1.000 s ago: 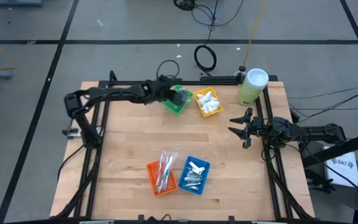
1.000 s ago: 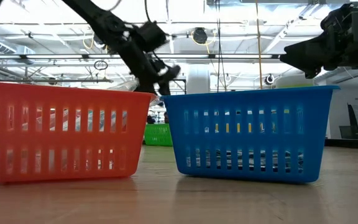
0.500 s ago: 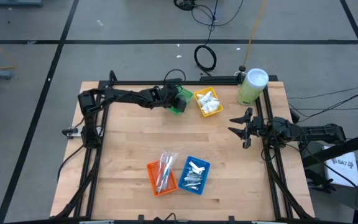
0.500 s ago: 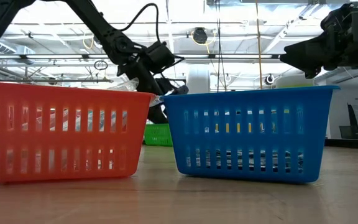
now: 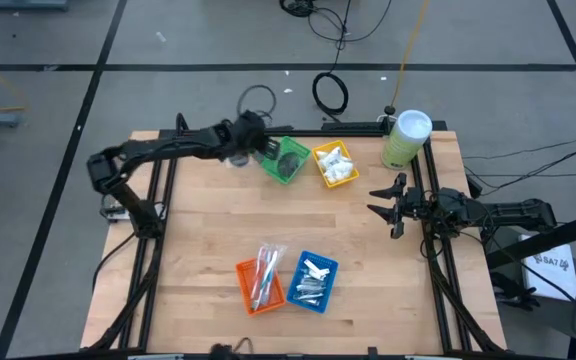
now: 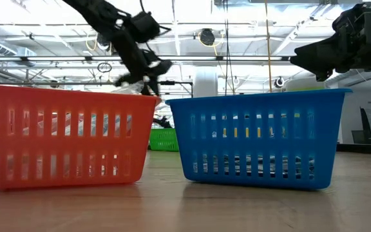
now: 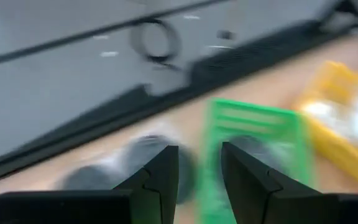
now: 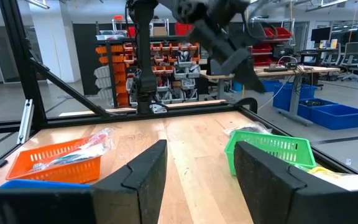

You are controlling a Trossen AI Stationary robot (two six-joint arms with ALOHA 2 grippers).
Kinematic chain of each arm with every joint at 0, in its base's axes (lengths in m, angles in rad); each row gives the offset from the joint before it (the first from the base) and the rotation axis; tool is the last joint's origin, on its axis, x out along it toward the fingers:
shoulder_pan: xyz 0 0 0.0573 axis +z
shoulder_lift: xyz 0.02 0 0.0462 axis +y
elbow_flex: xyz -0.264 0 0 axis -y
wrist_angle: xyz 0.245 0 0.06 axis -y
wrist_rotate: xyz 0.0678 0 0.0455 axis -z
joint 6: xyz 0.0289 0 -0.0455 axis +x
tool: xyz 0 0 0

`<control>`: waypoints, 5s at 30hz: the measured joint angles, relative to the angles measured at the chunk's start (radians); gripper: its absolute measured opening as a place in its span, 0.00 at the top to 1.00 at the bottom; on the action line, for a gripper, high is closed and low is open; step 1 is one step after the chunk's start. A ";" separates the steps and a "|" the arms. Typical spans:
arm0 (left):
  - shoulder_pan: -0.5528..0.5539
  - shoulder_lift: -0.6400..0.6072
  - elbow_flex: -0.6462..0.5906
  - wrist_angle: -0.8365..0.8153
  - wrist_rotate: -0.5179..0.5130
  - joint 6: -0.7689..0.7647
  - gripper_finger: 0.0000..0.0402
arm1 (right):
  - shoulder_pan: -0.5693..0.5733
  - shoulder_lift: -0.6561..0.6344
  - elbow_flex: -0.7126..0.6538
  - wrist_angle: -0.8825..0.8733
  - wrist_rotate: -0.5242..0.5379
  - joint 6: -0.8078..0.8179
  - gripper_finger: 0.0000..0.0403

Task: Pick & Place Travel size toiletries
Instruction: Put the black hairbrush into the green bin

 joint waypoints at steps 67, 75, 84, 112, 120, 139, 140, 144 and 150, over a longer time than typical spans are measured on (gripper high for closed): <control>0.279 0.301 0.000 -0.126 -0.025 -0.156 0.30 | 0.000 0.000 0.000 -0.001 0.000 0.000 0.56; 0.284 0.300 0.000 -0.137 -0.050 -0.163 0.37 | 0.000 0.000 0.000 -0.001 0.000 0.000 0.56; 0.284 0.300 -0.014 -0.150 -0.017 -0.186 0.71 | 0.000 0.000 0.000 -0.001 0.000 0.000 0.57; 0.153 0.300 -0.121 -0.115 0.015 -0.140 0.97 | 0.000 0.000 0.000 0.000 0.000 0.000 0.56; 0.077 0.198 -0.132 -0.202 -0.025 -0.141 1.00 | 0.000 0.000 0.000 -0.001 0.000 0.000 0.57; -0.113 -0.111 -0.128 0.227 -0.021 -0.046 1.00 | 0.000 0.000 0.000 0.000 0.000 0.000 0.56; -0.114 -0.097 -0.125 0.294 0.015 -0.033 1.00 | 0.000 0.000 0.000 0.000 0.000 0.000 0.56; -0.113 -0.029 -0.125 0.464 0.116 0.001 1.00 | 0.000 0.000 0.000 0.000 0.000 0.000 0.56; -0.080 0.114 -0.126 0.546 0.239 0.014 1.00 | 0.000 0.000 0.000 0.000 0.000 0.000 0.56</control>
